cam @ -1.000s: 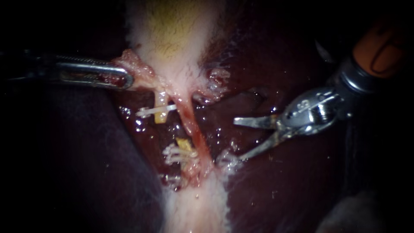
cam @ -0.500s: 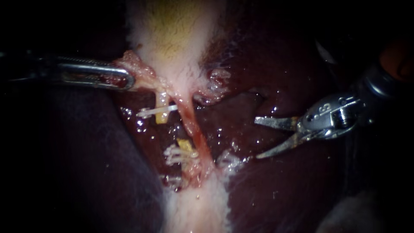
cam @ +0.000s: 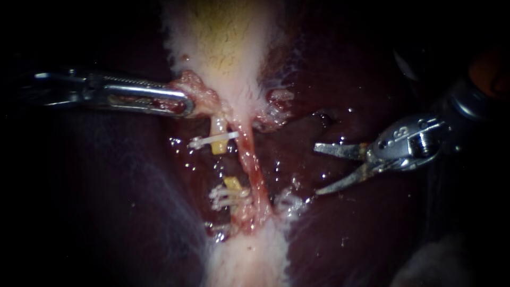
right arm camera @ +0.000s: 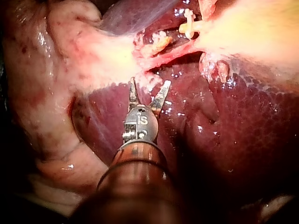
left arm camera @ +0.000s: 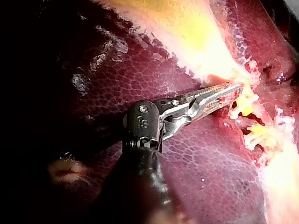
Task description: Go back from the cut left tube
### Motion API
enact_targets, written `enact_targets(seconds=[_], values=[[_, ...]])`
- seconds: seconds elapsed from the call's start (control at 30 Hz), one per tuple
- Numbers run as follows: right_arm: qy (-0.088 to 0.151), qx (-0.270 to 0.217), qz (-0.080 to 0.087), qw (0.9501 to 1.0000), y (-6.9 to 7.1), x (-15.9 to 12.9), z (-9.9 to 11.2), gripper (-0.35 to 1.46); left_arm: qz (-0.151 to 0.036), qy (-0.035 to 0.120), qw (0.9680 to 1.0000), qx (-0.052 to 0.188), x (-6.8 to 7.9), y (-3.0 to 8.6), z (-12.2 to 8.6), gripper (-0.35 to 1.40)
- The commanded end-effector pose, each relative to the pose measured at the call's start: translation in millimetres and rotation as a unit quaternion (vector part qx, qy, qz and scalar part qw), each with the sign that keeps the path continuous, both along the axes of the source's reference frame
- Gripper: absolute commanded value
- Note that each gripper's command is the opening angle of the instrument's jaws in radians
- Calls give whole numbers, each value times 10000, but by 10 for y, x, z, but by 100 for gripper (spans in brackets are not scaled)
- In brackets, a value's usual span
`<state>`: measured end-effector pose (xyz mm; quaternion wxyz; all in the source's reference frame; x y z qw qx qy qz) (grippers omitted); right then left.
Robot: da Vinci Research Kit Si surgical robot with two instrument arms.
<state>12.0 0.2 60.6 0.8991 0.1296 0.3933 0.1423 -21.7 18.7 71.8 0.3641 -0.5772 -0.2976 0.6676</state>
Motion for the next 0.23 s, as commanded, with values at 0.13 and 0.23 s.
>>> enact_targets(seconds=[0.13, 0.23], values=[[3, 2, -1, 10000, 0, 0, 0, 145, 5, 12, 10000, 4, 0, 0, 0, -35], [3, 3, -1, 10000, 0, 0, -1, 145, 6, 12, 10000, 4, 0, 0, 0, -35]])
